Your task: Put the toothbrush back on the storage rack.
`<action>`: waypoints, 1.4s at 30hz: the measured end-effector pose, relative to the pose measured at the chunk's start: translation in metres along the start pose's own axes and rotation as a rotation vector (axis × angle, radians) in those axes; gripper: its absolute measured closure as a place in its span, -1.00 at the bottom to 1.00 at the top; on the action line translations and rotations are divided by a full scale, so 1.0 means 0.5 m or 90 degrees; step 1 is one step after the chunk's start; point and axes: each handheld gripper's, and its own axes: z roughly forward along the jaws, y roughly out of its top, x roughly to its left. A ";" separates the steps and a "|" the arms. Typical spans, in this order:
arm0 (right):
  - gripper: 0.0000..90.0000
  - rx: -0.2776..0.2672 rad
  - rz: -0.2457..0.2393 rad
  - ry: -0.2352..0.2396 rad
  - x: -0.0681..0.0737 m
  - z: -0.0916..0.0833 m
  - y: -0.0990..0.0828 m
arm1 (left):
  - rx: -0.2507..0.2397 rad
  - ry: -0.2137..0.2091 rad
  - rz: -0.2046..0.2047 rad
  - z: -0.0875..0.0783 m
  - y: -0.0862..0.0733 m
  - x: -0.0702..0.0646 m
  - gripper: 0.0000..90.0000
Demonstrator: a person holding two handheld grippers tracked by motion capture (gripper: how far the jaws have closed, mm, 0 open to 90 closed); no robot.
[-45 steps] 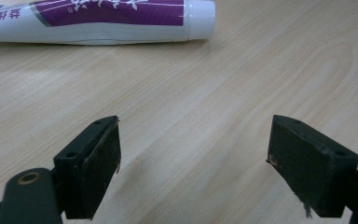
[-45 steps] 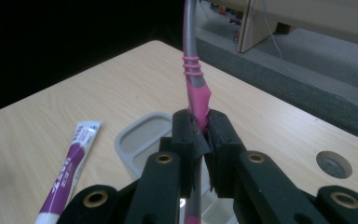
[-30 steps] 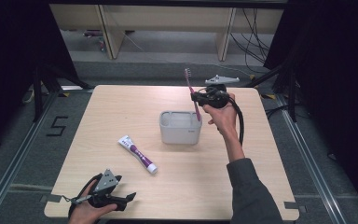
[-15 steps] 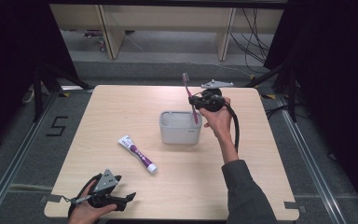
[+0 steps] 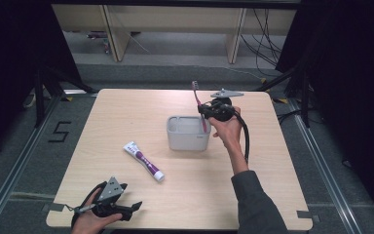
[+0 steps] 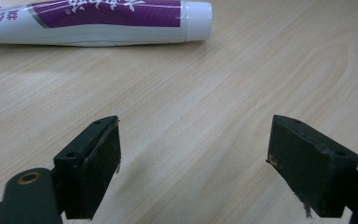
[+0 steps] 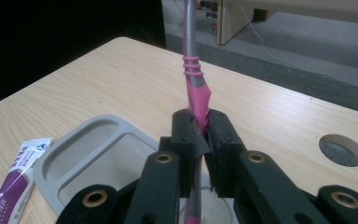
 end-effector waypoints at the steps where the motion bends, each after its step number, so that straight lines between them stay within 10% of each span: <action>1: 0.84 0.004 0.006 -0.001 0.001 0.001 -0.002 | -0.001 0.000 0.001 0.000 0.000 0.000 -0.63; 27: 0.67 0.016 -0.011 0.003 -0.004 -0.006 -0.045 | 0.001 0.001 0.001 0.001 0.000 0.000 -0.63; 42: -0.08 -0.013 -0.011 -0.019 0.000 -0.083 -0.058 | 0.000 0.002 -0.006 0.003 -0.001 -0.003 -0.63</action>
